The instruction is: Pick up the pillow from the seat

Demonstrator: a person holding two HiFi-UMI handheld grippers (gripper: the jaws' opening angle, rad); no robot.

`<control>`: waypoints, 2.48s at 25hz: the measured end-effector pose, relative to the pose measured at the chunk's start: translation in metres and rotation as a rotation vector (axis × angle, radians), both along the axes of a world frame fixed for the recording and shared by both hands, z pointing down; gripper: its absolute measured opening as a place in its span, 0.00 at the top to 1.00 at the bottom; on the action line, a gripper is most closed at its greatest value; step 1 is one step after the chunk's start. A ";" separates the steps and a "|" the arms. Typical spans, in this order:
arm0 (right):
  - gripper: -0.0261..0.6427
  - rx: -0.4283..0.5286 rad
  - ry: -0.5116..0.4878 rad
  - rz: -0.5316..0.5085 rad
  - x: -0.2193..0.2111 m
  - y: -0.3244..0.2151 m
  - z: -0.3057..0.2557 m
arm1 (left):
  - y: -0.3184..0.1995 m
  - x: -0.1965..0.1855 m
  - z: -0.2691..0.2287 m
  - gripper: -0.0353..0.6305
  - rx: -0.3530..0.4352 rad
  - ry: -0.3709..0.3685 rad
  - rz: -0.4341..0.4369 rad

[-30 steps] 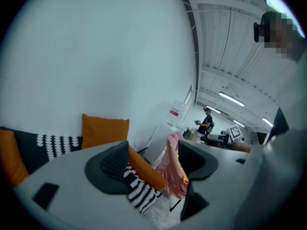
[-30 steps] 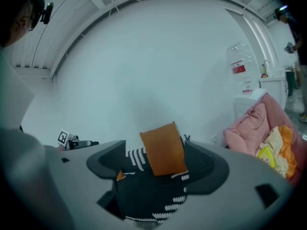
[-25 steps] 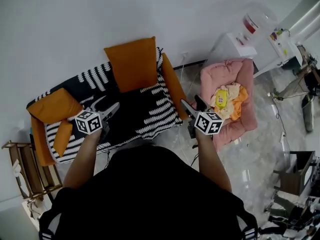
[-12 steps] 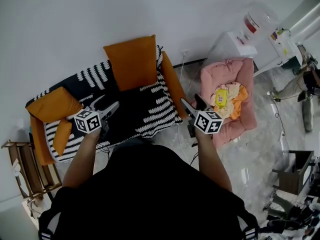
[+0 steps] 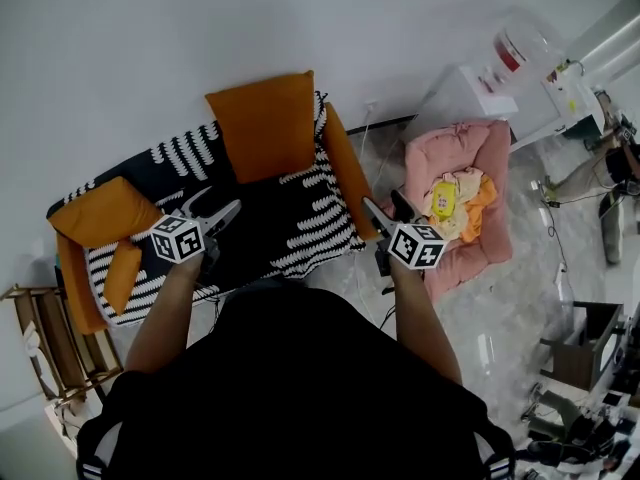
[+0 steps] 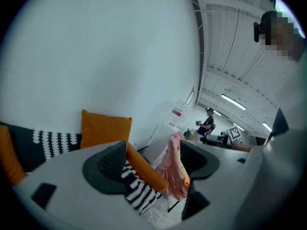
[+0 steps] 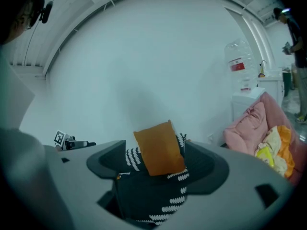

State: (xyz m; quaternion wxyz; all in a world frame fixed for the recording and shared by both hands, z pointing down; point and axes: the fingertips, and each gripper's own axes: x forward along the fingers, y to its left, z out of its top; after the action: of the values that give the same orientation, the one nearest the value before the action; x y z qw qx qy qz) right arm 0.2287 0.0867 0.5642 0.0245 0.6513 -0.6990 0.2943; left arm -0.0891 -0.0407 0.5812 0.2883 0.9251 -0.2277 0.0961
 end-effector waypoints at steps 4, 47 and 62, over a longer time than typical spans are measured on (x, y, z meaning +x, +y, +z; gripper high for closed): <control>0.40 -0.013 -0.005 0.003 0.000 -0.015 0.006 | -0.016 0.000 0.006 0.43 -0.013 -0.004 0.003; 0.40 -0.061 0.032 -0.044 -0.045 -0.231 0.003 | -0.237 -0.038 0.026 0.40 -0.030 -0.028 -0.065; 0.40 -0.075 0.040 -0.164 -0.032 -0.259 0.005 | -0.236 -0.039 0.022 0.39 -0.028 -0.032 -0.203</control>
State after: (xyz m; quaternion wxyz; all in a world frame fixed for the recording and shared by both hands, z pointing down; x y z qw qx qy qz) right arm 0.1965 -0.1726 0.5697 0.0867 0.5960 -0.7380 0.3043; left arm -0.1279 -0.2767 0.6033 0.3057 0.8915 -0.3234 0.0844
